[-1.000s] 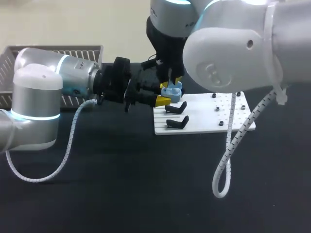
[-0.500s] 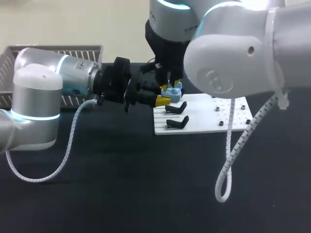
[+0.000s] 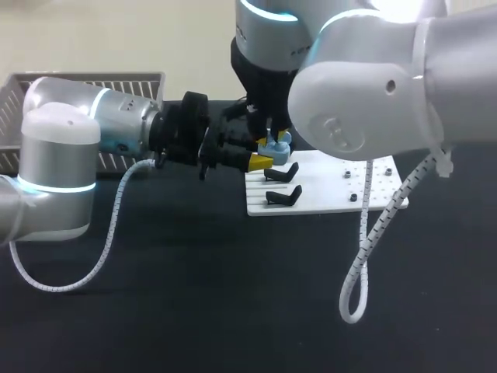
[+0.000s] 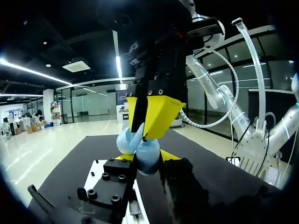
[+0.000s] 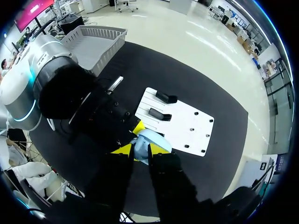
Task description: Pick up each earbud case from the left stands, insert the matching earbuds, close the lid, and place the case in the box.
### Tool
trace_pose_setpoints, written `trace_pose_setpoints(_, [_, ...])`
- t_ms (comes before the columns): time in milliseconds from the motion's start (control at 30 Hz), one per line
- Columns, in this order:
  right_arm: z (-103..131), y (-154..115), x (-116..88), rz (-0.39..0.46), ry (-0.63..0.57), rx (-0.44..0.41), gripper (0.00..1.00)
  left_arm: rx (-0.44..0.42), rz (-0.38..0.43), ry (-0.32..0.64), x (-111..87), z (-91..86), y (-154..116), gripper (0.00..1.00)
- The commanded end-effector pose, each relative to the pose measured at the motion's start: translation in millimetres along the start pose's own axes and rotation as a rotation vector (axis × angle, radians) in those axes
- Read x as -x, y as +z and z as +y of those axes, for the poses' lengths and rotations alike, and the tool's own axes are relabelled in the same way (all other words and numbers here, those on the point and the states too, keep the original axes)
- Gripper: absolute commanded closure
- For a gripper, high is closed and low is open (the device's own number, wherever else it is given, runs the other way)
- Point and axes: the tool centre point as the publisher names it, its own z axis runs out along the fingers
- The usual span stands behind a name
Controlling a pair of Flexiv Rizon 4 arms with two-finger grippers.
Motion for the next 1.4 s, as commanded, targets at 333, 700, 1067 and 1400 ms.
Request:
trace_pose_setpoints(333, [-3,-17,-3,-0.008,0.015,0.008,1.00,0.003,-0.002,0.003,0.3,-0.1,0,1.00])
trace_pose_setpoints(700, [2,-18,-7,0.017,0.005,-0.001,1.00,0.003,-0.002,0.003,0.3,-0.1,0,1.00])
trace_pose_setpoints(1067, [6,-14,-12,0.035,-0.004,-0.007,1.00,0.003,-0.002,0.003,0.3,-0.1,0,1.00])
trace_pose_setpoints(1400, [7,-13,-10,0.038,-0.007,-0.009,1.00,0.003,-0.002,0.003,0.3,-0.1,0,1.00])
